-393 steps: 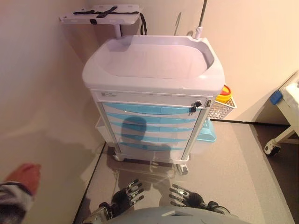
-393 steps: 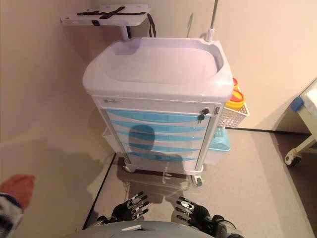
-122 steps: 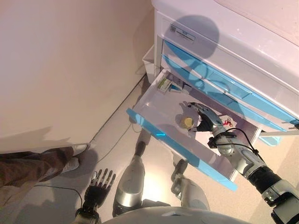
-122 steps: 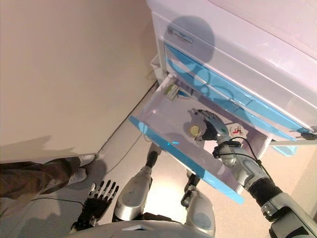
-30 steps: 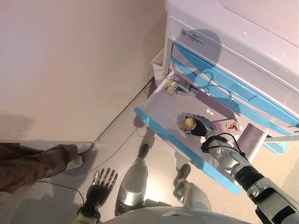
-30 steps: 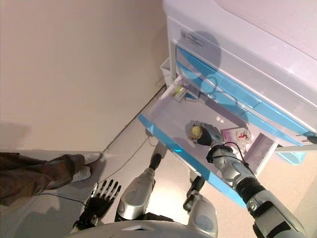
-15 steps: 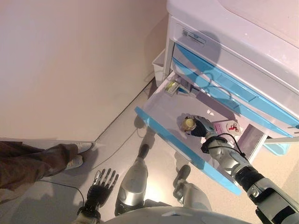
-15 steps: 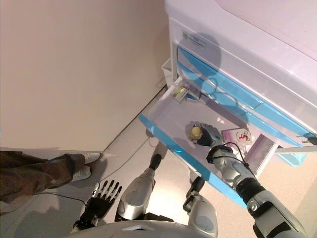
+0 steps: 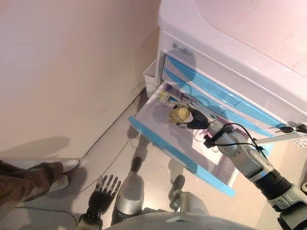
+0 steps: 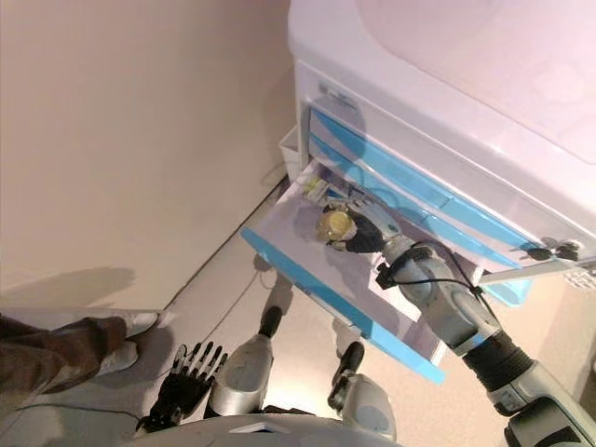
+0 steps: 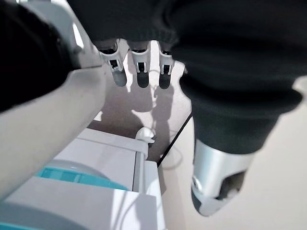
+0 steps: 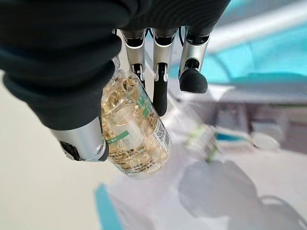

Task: Open the drawer and pick up the medicine

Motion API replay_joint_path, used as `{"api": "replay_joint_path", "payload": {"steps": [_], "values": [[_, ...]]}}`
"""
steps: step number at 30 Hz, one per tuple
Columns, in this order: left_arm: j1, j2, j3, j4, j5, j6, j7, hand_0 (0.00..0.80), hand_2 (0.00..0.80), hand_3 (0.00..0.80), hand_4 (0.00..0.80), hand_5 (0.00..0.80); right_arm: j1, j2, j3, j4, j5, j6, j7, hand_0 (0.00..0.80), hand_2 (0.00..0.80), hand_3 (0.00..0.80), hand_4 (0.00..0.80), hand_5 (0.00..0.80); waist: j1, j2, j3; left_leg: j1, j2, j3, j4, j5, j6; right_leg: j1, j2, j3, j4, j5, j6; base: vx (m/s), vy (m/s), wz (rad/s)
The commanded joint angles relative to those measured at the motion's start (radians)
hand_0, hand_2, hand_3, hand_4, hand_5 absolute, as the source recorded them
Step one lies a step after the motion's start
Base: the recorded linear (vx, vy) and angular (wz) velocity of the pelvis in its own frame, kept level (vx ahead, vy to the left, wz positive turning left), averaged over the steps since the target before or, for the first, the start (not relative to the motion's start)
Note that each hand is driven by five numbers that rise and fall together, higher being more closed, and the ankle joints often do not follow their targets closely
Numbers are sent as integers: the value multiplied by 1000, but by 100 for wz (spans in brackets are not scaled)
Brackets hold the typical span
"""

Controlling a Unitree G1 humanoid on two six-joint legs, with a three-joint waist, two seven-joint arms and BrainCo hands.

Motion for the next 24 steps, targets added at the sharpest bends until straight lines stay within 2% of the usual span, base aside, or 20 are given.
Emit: {"api": "replay_joint_path", "payload": {"steps": [1, 8, 11, 13, 17, 22, 24], "values": [[86, -18, 9, -17, 21, -13, 9, 0, 0, 0, 0, 0, -26, -73, -34, -161, 124, -87, 92, 800, 800, 800, 800, 800, -17, 8, -96, -14, -8, 15, -23, -11, 32, 32, 0, 16, 19, -3, 60, 41, 29, -10], [88, -35, 34, -14, 16, -10, 45, 0, 0, 0, 0, 0, -43, -126, -135, -322, 330, -124, 239, 800, 800, 800, 800, 800, -39, -7, -155, 29, 1, 47, -49, -22, 31, 53, 3, 41, 0, -6, 62, 53, 28, -14], [81, -38, 57, 4, 20, -3, 54, 0, 0, 0, 0, 0, -65, -140, -183, -367, 454, -95, 287, 800, 800, 800, 800, 800, -49, -16, -173, 45, 5, 57, -56, -28, 30, 63, 5, 49, -6, -9, 62, 45, 5, -13], [77, -36, 70, 11, 22, 1, 64, 0, 0, 0, 0, 0, -88, -142, -212, -380, 553, -45, 311, 800, 800, 800, 800, 800, -56, -22, -183, 56, 9, 63, -60, -31, 27, 69, 6, 52, -8, -11, 63, 41, -2, -14], [76, -34, 89, 25, 19, 1, 76, 0, 0, 0, 0, 0, -149, -146, -260, -351, 708, 53, 287, 800, 800, 800, 800, 800, -63, -31, -199, 76, 16, 72, -69, -35, 25, 82, 9, 57, -15, -11, 62, 45, -14, -9], [75, -25, 118, 50, 39, 14, 79, 0, 0, 0, 0, 0, -211, -152, -319, -264, 798, 153, 204, 800, 800, 800, 800, 800, -63, -37, -216, 91, 19, 75, -79, -35, 23, 95, 12, 53, -24, -9, 61, 48, -19, -7], [73, -20, 127, 61, 48, 18, 78, 0, 0, 0, 0, 0, -244, -162, -332, -200, 821, 170, 176, 800, 800, 800, 800, 800, -61, -37, -221, 95, 20, 75, -81, -34, 22, 101, 12, 50, -27, -9, 61, 48, -4, 1]]}}
